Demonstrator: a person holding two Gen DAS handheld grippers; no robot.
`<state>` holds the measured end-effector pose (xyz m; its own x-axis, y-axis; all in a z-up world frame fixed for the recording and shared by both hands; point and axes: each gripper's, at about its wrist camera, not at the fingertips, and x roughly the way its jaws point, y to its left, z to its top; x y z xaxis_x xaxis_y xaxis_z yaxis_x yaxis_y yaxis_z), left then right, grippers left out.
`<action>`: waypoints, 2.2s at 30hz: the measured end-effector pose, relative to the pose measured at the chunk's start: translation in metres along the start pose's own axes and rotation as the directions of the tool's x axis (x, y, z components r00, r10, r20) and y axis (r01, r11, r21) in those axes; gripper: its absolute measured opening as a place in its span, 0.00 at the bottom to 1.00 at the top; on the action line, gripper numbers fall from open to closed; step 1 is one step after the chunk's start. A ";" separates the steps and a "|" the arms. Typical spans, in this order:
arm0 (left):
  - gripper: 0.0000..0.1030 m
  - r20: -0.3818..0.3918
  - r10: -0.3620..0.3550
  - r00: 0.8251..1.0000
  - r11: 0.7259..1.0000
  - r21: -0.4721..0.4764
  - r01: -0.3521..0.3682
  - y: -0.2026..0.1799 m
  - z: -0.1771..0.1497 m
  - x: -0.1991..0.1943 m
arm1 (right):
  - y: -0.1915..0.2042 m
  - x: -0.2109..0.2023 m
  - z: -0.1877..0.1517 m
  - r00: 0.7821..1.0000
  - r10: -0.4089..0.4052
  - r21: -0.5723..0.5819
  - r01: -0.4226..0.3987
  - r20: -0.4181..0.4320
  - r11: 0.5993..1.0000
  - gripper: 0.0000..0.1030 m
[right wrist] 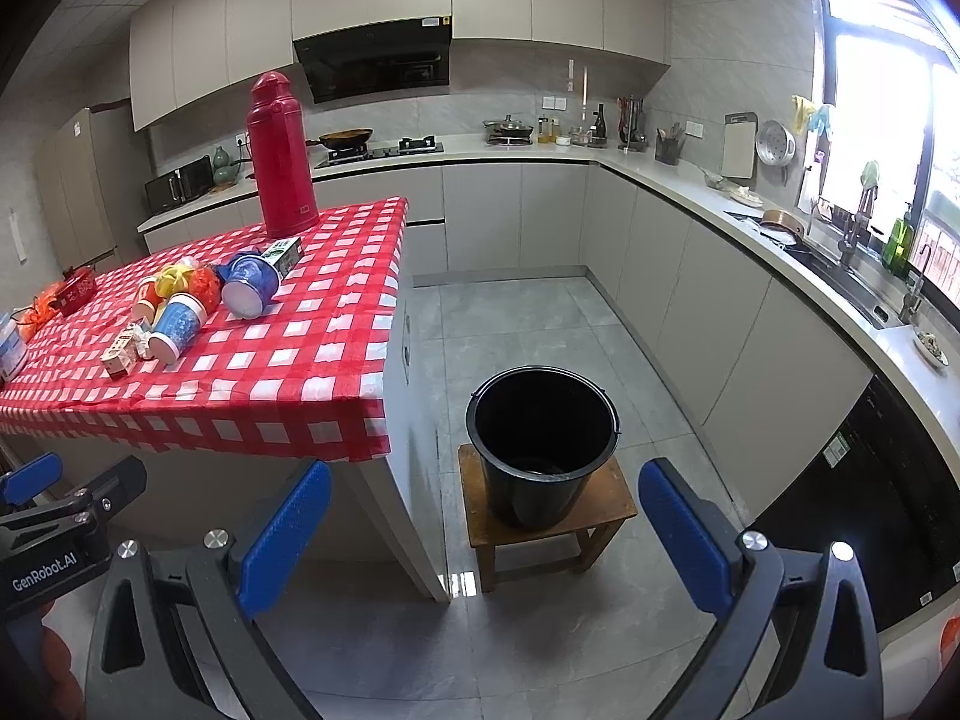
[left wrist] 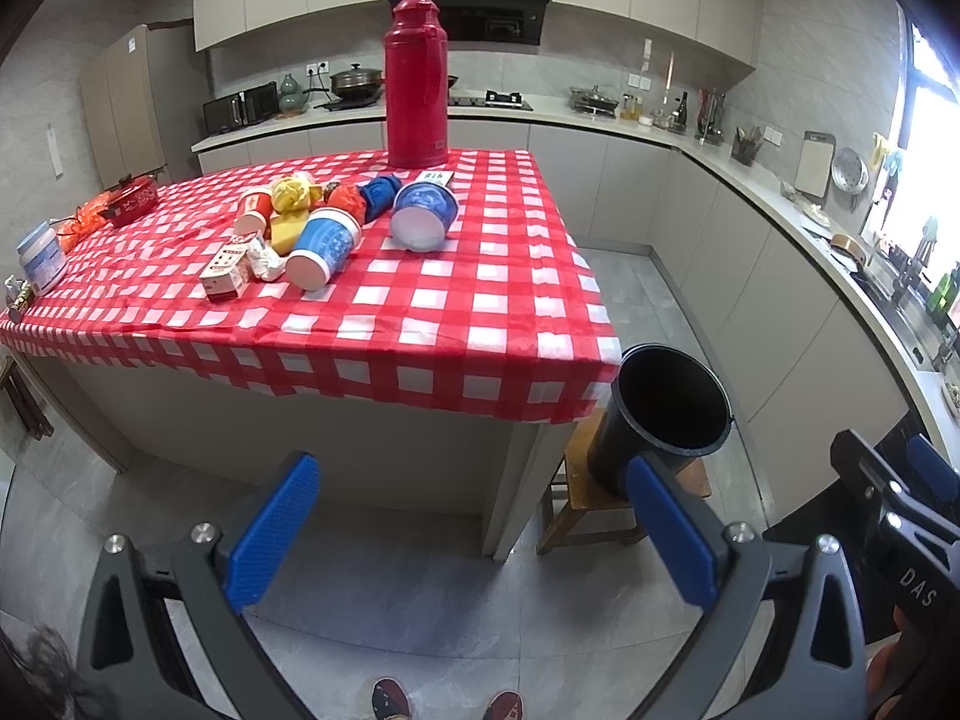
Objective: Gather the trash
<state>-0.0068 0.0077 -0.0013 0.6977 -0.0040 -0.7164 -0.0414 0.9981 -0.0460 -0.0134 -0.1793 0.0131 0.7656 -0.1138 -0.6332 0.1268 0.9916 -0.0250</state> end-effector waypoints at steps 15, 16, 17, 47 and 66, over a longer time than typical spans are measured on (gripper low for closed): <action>1.00 -0.001 -0.006 1.000 1.000 -0.005 0.006 0.005 0.003 0.001 | 0.005 0.005 0.003 1.000 0.006 -0.003 -0.006 -0.010 1.000 1.00; 1.00 -0.001 -0.005 1.000 1.000 -0.004 0.005 0.005 0.003 0.002 | 0.005 0.005 0.003 1.000 0.008 -0.003 -0.008 -0.011 1.000 1.00; 1.00 0.000 -0.005 1.000 1.000 -0.005 0.005 0.005 0.003 0.002 | 0.005 0.005 0.003 1.000 0.008 -0.003 -0.008 -0.010 1.000 1.00; 1.00 0.013 0.005 1.000 1.000 -0.010 -0.005 0.010 0.006 -0.001 | 0.014 0.005 0.006 1.000 0.016 -0.002 -0.016 -0.002 1.000 1.00; 1.00 0.043 0.059 0.997 0.998 -0.037 -0.058 0.016 0.014 -0.003 | 0.017 0.009 0.016 0.997 0.077 -0.029 -0.076 0.024 0.997 1.00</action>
<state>0.0009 0.0248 0.0097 0.7243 0.0580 -0.6871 -0.1082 0.9937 -0.0302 0.0059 -0.1648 0.0191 0.7877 -0.0387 -0.6148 0.0495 0.9988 0.0005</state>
